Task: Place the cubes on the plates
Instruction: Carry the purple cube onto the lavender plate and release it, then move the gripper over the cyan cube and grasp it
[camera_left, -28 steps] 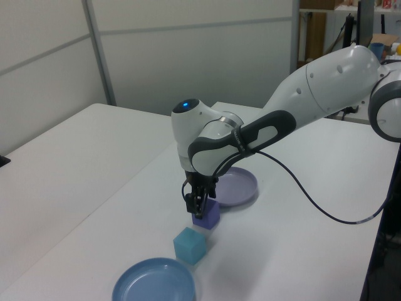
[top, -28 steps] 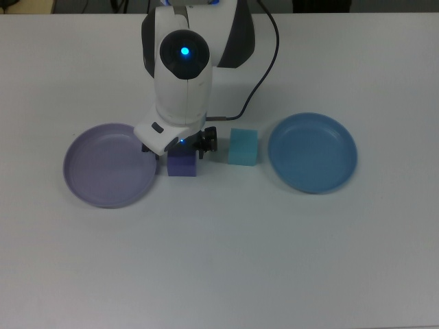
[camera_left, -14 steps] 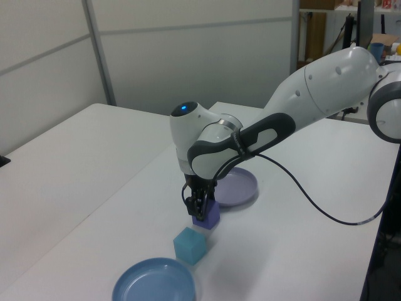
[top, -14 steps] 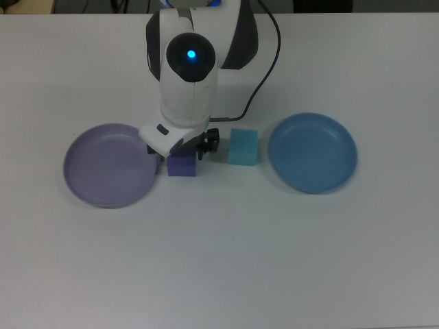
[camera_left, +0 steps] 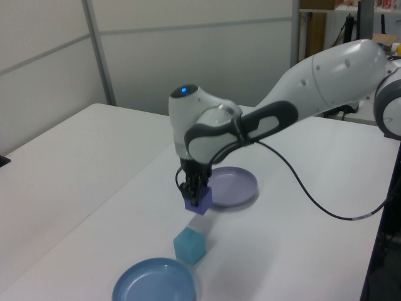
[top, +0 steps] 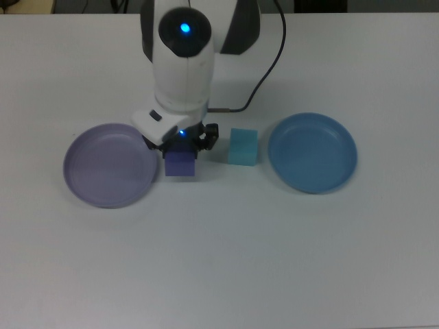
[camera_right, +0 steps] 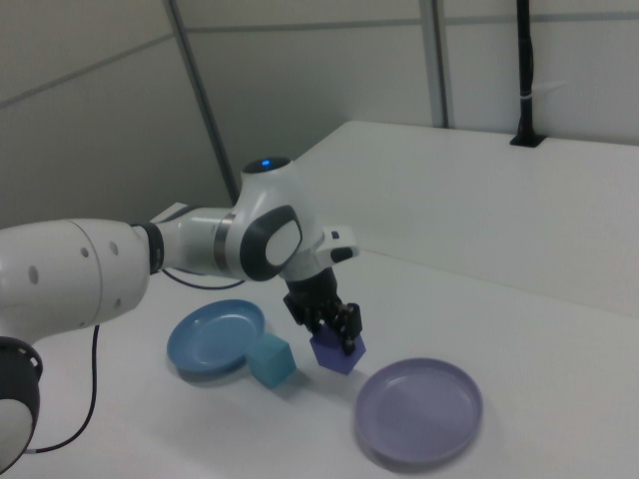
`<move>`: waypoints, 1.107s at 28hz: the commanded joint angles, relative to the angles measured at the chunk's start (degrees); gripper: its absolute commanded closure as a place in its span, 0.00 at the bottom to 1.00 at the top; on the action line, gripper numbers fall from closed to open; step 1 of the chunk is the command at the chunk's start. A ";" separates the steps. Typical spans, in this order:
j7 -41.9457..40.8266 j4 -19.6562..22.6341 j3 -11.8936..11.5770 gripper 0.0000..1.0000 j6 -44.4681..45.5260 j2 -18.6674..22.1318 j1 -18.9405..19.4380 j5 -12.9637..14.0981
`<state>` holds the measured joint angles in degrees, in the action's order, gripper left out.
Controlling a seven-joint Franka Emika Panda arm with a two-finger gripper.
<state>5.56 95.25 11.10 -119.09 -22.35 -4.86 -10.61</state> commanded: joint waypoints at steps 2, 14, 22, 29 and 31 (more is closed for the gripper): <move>-4.85 0.11 -0.46 0.73 1.67 0.82 -5.42 1.12; -7.15 0.11 -0.47 0.43 -1.68 -2.09 -11.13 0.94; -6.44 0.12 0.24 0.00 0.16 0.28 -10.70 1.99; -6.44 0.46 2.00 0.00 6.23 3.36 -7.45 5.07; -6.36 0.90 2.08 0.00 7.81 3.80 -4.91 5.24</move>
<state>-0.95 94.40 13.35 -115.26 -21.59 -14.07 -7.05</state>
